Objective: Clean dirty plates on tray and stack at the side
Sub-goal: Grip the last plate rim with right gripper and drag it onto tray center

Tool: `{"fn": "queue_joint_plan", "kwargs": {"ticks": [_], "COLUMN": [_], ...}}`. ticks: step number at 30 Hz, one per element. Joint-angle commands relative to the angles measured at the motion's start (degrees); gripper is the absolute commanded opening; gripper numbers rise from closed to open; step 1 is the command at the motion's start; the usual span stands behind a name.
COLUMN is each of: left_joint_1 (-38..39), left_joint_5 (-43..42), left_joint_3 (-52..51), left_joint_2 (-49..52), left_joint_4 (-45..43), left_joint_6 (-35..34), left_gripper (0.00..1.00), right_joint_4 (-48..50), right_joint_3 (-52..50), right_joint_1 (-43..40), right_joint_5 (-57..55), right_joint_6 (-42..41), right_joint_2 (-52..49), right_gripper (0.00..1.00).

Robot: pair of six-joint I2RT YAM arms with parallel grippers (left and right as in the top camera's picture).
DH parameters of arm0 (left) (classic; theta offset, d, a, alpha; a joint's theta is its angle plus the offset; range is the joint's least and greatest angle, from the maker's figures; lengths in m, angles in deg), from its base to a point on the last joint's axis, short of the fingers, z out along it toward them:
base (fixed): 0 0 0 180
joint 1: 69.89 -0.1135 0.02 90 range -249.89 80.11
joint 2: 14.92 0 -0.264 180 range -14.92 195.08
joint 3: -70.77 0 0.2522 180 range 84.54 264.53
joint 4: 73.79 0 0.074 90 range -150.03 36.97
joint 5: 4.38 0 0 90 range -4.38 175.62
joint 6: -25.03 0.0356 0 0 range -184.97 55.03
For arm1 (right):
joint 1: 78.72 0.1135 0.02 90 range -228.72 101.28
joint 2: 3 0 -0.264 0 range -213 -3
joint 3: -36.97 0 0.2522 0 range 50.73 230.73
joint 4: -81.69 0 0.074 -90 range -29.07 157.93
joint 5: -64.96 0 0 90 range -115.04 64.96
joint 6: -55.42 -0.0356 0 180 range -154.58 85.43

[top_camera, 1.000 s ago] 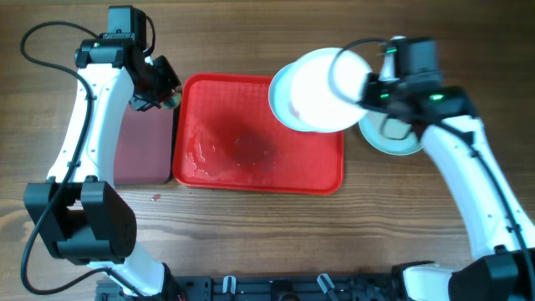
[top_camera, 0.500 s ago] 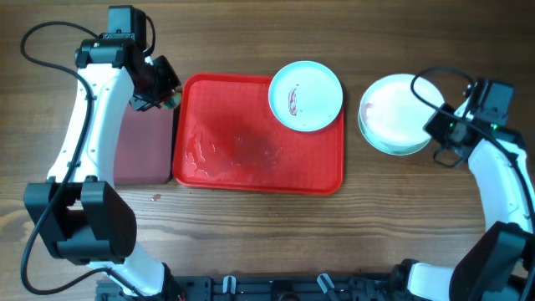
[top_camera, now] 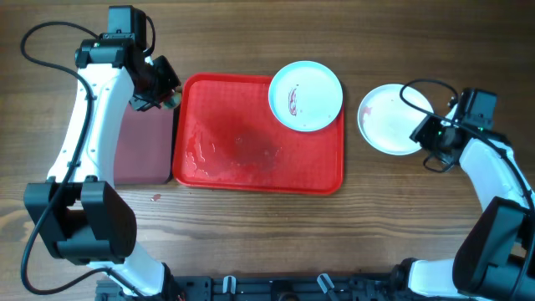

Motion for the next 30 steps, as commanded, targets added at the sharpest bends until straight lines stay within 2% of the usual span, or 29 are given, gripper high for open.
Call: {"fn": "queue_joint_plan", "kwargs": {"ticks": [1,4,7,13,23,26,30], "left_joint_1": [0.2,0.2,0.2,0.2,0.2,0.2,0.2], "left_joint_5": [-0.7,-0.7,-0.7,-0.7,-0.7,-0.7,-0.7], "left_joint_3": [-0.1,-0.1,-0.1,-0.1,-0.1,-0.1,-0.1], "left_joint_2": [0.3,0.3,0.3,0.3,0.3,0.3,0.3], "left_joint_4": [-0.1,-0.1,-0.1,-0.2,-0.1,0.1,0.1], "left_joint_6": [1.3,1.3,1.3,1.3,1.3,1.3,1.3], "left_gripper": [0.04,0.04,0.04,0.04,0.04,0.04,0.04], "right_joint_4": [-3.9,-5.7,-5.0,-1.7,-0.3,0.1,-1.0], "right_joint_3": [9.4,14.4,15.0,15.0,15.1,15.1,15.1], "right_joint_1": [4.4,10.4,17.7,28.5,30.3,30.4,31.4], "right_joint_5": [7.5,10.3,10.3,7.5,7.1,7.1,8.3], "right_joint_6": [3.0,1.7,-2.9,-12.5,-17.6,-17.6,-18.3], "right_joint_2": [1.9,2.0,1.3,-7.5,-18.8,-19.2,-20.0], "right_gripper": [0.52,0.53,0.53,0.49,0.37,0.21,0.08]}}
